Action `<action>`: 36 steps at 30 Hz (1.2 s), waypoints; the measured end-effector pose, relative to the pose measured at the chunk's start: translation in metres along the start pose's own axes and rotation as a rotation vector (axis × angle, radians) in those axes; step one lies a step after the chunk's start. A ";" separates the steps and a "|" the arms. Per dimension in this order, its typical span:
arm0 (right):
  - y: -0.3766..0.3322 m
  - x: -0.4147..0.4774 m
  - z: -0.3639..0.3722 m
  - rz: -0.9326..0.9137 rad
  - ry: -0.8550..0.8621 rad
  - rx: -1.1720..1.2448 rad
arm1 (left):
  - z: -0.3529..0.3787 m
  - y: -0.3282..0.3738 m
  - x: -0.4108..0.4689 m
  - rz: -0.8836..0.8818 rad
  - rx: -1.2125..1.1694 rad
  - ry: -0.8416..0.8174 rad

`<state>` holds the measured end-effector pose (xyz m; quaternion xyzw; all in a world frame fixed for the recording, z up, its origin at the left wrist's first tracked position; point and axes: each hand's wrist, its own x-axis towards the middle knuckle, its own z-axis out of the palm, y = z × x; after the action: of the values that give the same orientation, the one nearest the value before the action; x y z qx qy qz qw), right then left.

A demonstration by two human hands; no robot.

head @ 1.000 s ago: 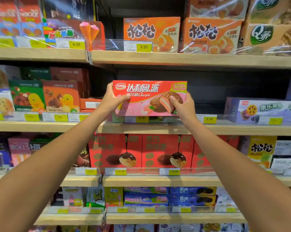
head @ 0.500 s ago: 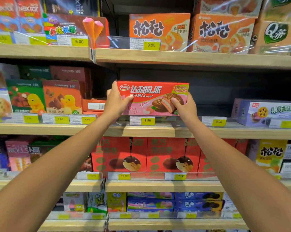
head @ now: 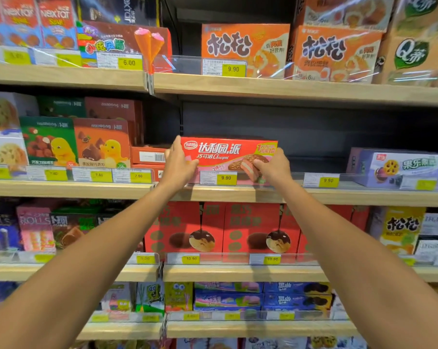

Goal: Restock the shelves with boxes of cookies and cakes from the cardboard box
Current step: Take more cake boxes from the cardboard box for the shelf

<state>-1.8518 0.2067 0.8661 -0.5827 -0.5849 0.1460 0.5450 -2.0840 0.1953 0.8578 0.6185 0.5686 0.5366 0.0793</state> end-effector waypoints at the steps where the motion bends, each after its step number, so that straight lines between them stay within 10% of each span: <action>1: 0.001 -0.004 0.001 0.004 -0.003 -0.018 | 0.002 -0.001 -0.002 0.006 -0.008 -0.003; 8: 0.012 -0.036 0.011 0.012 0.140 0.190 | 0.023 -0.003 -0.050 0.030 -0.147 0.151; 13: 0.041 -0.085 0.016 0.078 0.225 0.351 | 0.046 -0.011 -0.104 -0.039 -0.366 -0.104; 28: 0.290 -0.276 0.055 0.617 -0.340 0.067 | 0.181 -0.183 -0.333 -0.652 -0.221 -0.790; 36: 0.445 -0.411 0.097 1.004 -0.486 -0.034 | 0.224 -0.306 -0.496 -1.026 -0.019 -0.795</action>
<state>-1.8096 0.0302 0.2802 -0.7481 -0.3466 0.5085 0.2482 -1.9939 0.0233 0.2640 0.4191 0.7143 0.1660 0.5354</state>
